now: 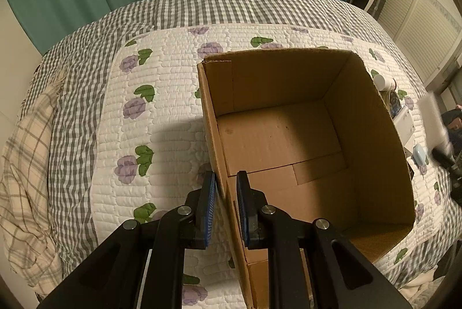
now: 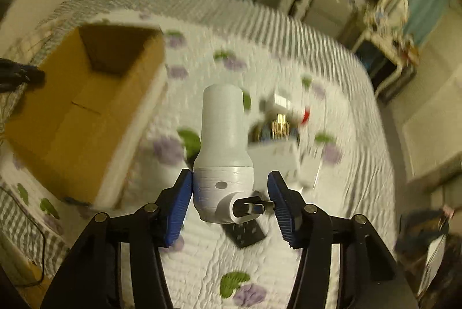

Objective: Organize rigid objects
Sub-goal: 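Grasp the white cylindrical device with the right gripper, then carry the white device into the box and open the right gripper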

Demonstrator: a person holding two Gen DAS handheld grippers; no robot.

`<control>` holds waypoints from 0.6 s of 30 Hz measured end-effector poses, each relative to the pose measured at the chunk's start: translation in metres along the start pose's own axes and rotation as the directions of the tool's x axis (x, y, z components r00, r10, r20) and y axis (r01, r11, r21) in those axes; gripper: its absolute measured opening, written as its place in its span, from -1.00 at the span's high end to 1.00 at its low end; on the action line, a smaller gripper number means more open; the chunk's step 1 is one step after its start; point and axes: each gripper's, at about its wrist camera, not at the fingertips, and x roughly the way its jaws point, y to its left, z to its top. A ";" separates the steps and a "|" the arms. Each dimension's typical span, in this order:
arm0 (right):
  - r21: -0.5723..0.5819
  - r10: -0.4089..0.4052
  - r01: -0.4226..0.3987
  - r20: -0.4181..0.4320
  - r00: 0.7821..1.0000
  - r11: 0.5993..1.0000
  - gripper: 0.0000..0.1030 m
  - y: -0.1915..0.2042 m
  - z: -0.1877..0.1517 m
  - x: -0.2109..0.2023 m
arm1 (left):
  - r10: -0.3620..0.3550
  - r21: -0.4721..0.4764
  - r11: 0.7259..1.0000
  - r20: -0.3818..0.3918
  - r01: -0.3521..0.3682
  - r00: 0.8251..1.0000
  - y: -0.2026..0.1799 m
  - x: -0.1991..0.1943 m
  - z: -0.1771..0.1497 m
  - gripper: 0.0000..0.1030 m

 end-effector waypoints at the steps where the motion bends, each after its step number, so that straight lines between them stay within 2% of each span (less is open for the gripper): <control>1: -0.008 0.009 -0.009 0.019 1.000 1.000 -0.04 0.004 0.008 -0.009 | 0.000 -0.001 1.000 0.000 0.000 1.000 0.000 0.000 0.000 0.71; 6: -0.084 0.079 -0.072 0.091 0.993 0.994 -0.04 0.030 0.061 -0.045 | -0.007 -0.009 1.000 -0.001 0.007 1.000 0.001 0.000 0.000 0.71; 10: -0.130 0.150 -0.137 0.097 0.984 0.982 -0.04 0.062 0.095 -0.048 | -0.015 -0.015 1.000 0.000 0.015 1.000 0.002 0.000 0.000 0.71; 13: -0.152 0.170 -0.158 0.072 0.983 0.976 -0.04 0.085 0.103 -0.031 | -0.020 -0.016 1.000 0.001 0.020 1.000 0.003 0.000 0.000 0.71; 18: -0.137 0.201 -0.205 -0.047 0.979 0.969 -0.04 0.111 0.091 0.021 | -0.028 -0.015 0.999 0.005 0.028 1.000 0.004 -0.001 -0.001 0.71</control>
